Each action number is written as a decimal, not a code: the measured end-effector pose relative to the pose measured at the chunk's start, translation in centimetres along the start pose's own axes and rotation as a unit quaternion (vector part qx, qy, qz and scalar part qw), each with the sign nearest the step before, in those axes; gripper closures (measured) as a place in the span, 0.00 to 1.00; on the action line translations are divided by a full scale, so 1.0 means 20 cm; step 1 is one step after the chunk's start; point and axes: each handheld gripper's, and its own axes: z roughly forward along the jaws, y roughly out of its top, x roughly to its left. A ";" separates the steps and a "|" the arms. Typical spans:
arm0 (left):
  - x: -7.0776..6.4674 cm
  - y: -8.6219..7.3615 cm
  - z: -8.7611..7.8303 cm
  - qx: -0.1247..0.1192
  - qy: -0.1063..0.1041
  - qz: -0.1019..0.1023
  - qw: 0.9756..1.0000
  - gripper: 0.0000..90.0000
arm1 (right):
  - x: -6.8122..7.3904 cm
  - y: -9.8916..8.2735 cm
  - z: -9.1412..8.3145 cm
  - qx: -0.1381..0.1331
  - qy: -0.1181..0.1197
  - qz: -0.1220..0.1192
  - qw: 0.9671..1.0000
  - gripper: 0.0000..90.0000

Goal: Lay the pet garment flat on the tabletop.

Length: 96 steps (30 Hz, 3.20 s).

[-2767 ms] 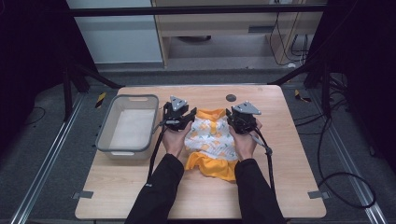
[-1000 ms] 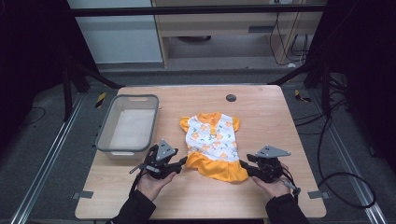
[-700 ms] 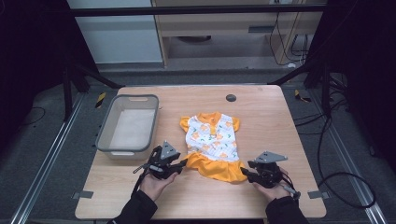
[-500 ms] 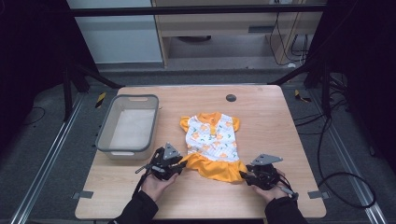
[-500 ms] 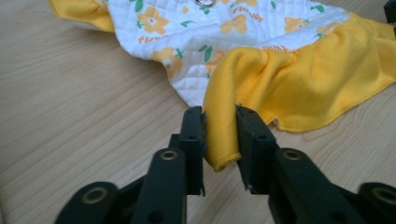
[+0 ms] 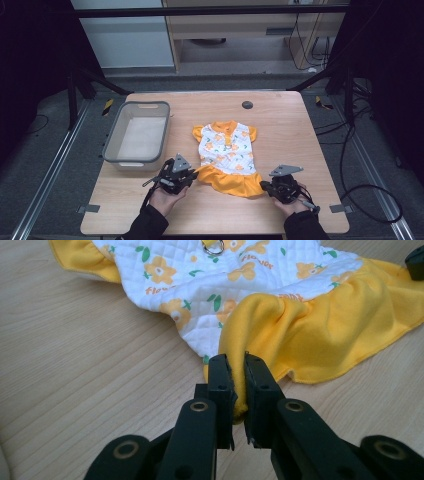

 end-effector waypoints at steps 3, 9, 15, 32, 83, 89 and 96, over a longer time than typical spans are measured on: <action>0.00 -0.02 -0.04 0.000 -0.005 0.003 1.000 0.92 | -0.01 0.02 -0.07 -0.027 0.002 0.002 1.000 0.98; -0.02 -0.09 -0.08 0.024 -0.020 0.008 0.999 0.92 | 0.00 0.00 -0.13 -0.035 0.017 0.008 0.999 0.98; -0.07 -0.20 -0.06 0.060 -0.019 0.024 0.998 0.80 | 0.02 -0.05 -0.09 -0.002 0.017 0.006 1.000 0.95; -0.09 0.04 0.03 -0.005 -0.017 0.003 1.000 0.88 | -0.03 0.06 -0.03 -0.099 0.017 0.016 0.995 1.00; 0.02 0.01 0.31 0.032 -0.002 -0.002 0.999 0.92 | -0.01 0.17 0.31 -0.029 0.018 -0.028 0.999 1.00; 0.03 0.03 0.28 0.034 -0.004 -0.007 0.999 0.91 | -0.01 0.18 0.31 -0.028 0.015 -0.023 0.999 1.00; 0.13 0.19 0.19 -0.013 0.024 -0.019 0.999 0.89 | -0.10 0.30 0.26 -0.098 -0.006 -0.005 0.995 1.00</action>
